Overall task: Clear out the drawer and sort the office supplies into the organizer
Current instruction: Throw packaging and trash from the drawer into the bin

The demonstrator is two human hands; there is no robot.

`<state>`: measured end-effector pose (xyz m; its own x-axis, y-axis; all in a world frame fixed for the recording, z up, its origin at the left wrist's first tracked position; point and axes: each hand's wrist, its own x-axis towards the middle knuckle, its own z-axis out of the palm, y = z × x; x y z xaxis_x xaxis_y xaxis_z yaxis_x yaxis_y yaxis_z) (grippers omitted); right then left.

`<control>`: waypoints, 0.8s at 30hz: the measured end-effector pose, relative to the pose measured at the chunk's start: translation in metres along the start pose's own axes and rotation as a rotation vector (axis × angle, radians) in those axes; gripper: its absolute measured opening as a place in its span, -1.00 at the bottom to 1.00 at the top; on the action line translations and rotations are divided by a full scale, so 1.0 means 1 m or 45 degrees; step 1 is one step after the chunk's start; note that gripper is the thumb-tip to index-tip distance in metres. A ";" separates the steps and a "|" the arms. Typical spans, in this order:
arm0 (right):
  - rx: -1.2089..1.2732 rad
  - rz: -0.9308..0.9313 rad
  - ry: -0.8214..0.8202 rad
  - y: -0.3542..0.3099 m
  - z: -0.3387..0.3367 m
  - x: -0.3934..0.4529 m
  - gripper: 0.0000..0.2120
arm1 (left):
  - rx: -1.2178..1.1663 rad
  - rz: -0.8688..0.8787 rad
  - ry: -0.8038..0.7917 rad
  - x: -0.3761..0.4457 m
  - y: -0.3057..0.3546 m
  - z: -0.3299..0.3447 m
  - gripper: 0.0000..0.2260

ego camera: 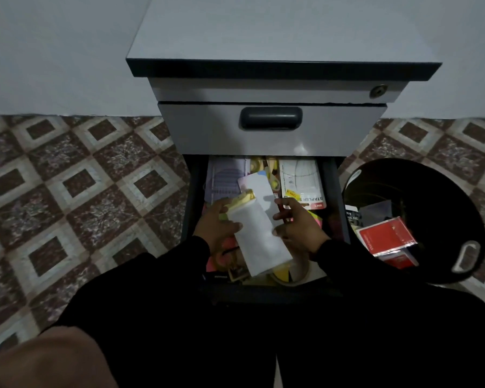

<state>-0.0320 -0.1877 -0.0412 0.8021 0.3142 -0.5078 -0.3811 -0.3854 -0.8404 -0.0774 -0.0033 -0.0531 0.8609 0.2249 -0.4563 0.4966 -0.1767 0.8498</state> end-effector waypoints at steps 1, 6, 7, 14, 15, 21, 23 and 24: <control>0.010 -0.032 0.019 -0.002 -0.002 0.004 -0.43 | -0.001 0.020 0.017 0.004 0.000 -0.002 -0.52; -0.134 -0.096 0.181 -0.004 -0.007 0.029 -0.49 | 0.222 0.036 0.153 0.030 -0.005 -0.011 -0.48; -0.154 -0.104 0.196 -0.004 -0.007 0.033 -0.49 | 0.282 0.017 0.162 0.035 -0.008 -0.012 -0.46; -0.304 -0.102 0.195 0.009 -0.003 0.051 -0.39 | 0.437 0.034 0.080 0.063 -0.015 -0.014 -0.35; -0.339 -0.102 0.199 0.012 -0.002 0.053 -0.38 | 0.447 0.031 0.081 0.066 -0.015 -0.013 -0.34; -0.384 -0.058 0.210 0.021 0.001 0.067 -0.36 | 0.505 0.066 0.095 0.080 -0.017 -0.009 -0.33; -0.352 -0.049 0.224 0.023 0.002 0.069 -0.37 | 0.539 0.100 0.094 0.081 -0.018 -0.009 -0.35; -0.331 -0.051 0.233 0.023 0.002 0.070 -0.37 | 0.553 0.113 0.086 0.081 -0.018 -0.009 -0.36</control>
<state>0.0144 -0.1735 -0.0967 0.8925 0.1813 -0.4130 -0.2364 -0.5918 -0.7707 -0.0180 0.0270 -0.1031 0.9003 0.2504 -0.3560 0.4339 -0.5810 0.6886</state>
